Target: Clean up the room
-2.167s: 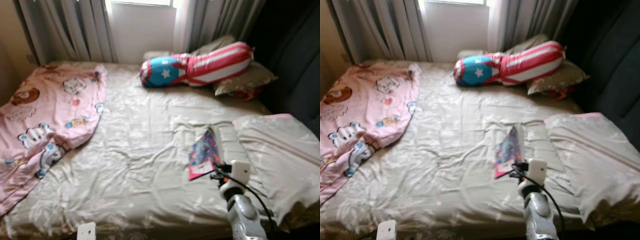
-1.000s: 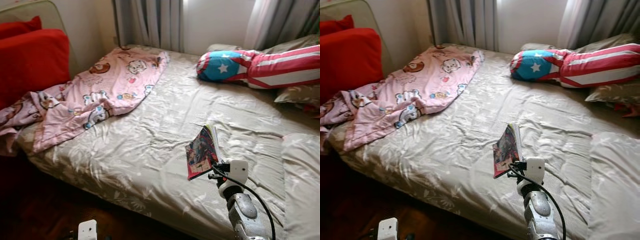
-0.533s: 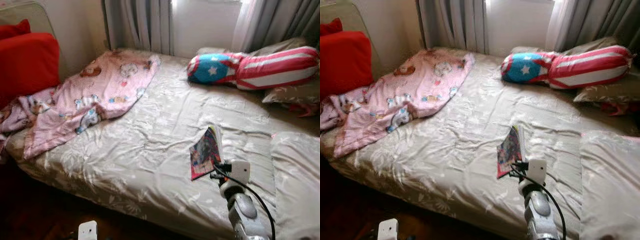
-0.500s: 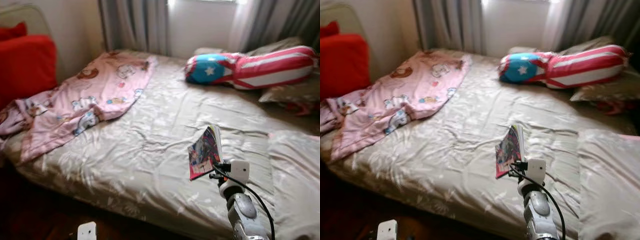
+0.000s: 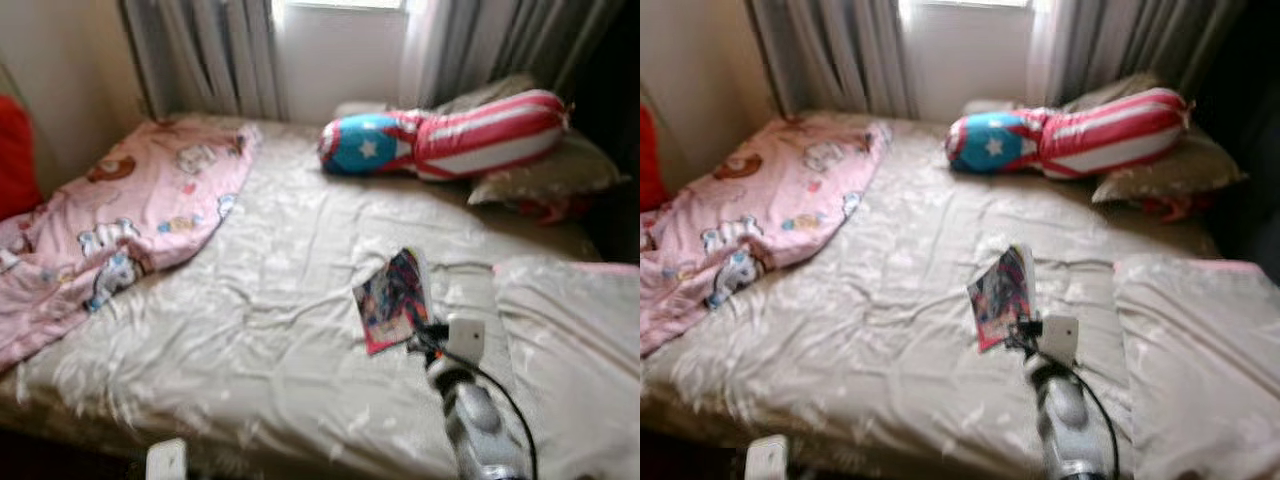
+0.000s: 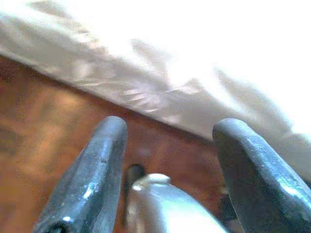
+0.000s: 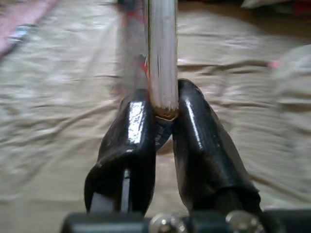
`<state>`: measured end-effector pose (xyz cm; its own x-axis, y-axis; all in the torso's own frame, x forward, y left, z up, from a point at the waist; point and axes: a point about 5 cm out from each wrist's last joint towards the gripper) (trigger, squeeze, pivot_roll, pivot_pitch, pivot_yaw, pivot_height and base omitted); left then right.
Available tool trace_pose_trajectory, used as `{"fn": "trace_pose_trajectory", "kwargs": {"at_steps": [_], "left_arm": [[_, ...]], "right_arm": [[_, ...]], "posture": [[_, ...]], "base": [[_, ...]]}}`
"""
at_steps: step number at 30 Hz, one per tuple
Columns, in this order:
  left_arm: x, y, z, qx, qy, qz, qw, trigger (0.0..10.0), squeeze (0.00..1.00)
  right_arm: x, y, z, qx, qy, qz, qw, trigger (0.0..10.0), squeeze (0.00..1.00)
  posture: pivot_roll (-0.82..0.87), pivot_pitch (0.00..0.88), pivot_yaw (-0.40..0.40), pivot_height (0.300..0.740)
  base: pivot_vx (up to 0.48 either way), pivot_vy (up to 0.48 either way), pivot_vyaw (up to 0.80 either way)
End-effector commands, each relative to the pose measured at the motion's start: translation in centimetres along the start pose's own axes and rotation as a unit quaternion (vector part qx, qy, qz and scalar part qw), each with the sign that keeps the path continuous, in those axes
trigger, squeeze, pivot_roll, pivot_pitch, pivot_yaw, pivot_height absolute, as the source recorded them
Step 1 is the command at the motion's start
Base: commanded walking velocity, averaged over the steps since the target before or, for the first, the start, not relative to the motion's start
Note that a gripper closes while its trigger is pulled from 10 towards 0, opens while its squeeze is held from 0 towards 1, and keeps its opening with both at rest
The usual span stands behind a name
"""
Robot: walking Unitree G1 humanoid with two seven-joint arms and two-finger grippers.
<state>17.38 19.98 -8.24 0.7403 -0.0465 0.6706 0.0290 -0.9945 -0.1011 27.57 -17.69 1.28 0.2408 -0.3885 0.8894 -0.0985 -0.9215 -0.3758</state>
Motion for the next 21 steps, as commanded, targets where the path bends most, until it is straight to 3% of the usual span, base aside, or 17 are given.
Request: {"fn": "trace_pose_trajectory", "kwargs": {"at_steps": [1,21], "left_arm": [[-0.6,-1.2,-0.3,0.014,-0.008,0.01,1.0,10.0,0.0],[0.1,-1.4,-0.2,0.015,0.024,-0.002,1.0,10.0,0.0]], "right_arm": [[1.4,-1.3,0.7,0.02,0.035,0.006,0.999,10.0,0.0],[1.6,-2.5,0.5,0.058,0.047,-0.016,0.997,10.0,0.0]], "posture": [[0.0,0.0,-0.052,0.74],[-0.02,0.039,-0.042,0.74]], "base": [[0.0,0.0,0.0],[0.0,0.0,0.0]]}}
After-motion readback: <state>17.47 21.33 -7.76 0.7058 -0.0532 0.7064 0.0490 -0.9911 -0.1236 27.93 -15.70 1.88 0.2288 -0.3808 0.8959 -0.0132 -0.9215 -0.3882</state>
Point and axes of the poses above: a point about 5 cm out from each wrist's last joint towards the gripper, its own z axis pointing out of the wrist towards the gripper, its own x axis along the axis of the wrist's last joint, y = z × x, and after that the axes turned 15 degrees about z, right-handed
